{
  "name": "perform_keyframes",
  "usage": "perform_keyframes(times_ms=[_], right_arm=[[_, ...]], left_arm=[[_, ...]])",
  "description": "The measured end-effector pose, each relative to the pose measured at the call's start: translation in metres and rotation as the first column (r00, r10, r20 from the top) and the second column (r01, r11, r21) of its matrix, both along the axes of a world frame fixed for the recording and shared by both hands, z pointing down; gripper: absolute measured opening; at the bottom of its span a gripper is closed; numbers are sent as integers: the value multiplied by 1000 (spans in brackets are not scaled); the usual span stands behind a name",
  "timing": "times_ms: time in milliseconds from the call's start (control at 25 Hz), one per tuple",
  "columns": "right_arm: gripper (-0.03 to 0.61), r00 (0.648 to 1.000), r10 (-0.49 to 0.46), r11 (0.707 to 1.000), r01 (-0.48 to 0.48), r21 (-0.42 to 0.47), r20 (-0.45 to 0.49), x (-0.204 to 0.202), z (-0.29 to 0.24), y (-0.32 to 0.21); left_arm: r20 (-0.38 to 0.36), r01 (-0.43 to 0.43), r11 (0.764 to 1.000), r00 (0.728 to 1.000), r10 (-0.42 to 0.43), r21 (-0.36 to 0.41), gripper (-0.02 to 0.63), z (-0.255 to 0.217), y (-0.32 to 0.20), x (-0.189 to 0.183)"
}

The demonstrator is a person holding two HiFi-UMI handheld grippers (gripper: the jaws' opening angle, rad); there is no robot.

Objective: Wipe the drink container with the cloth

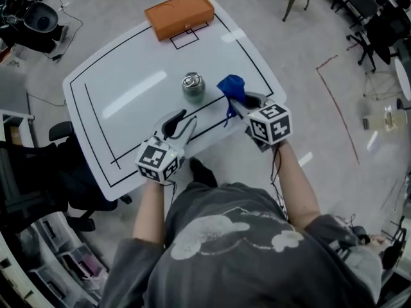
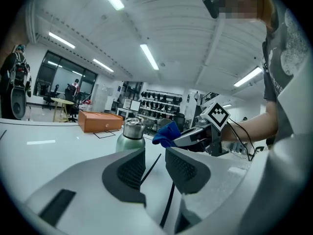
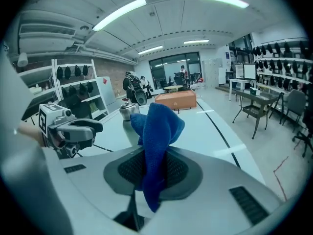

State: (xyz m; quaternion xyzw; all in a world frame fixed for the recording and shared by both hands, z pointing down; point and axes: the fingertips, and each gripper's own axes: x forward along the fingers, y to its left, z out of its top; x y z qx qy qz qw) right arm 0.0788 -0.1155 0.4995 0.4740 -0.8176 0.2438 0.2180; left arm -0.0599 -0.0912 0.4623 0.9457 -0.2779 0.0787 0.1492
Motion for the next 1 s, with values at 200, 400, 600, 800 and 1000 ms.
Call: perform_keyframes(times_ms=[200, 400, 600, 800, 1000], right_arm=[[66, 999, 9, 1000, -9, 15, 38, -1, -1, 19], [64, 999, -2, 1000, 1, 19, 40, -2, -5, 42], [64, 999, -28, 999, 28, 19, 21, -2, -5, 70], [64, 999, -37, 999, 37, 24, 10, -1, -6, 105], [64, 999, -43, 998, 43, 35, 9, -3, -11, 145]], left_arm=[[20, 70, 997, 997, -70, -34, 64, 10, 15, -2], [42, 83, 995, 996, -81, -48, 48, 13, 36, 4], [49, 110, 993, 993, -109, -29, 32, 8, 52, 7], [62, 128, 991, 990, -126, -25, 17, 8, 83, 6], [62, 124, 992, 991, -122, -38, 14, 12, 125, 5]])
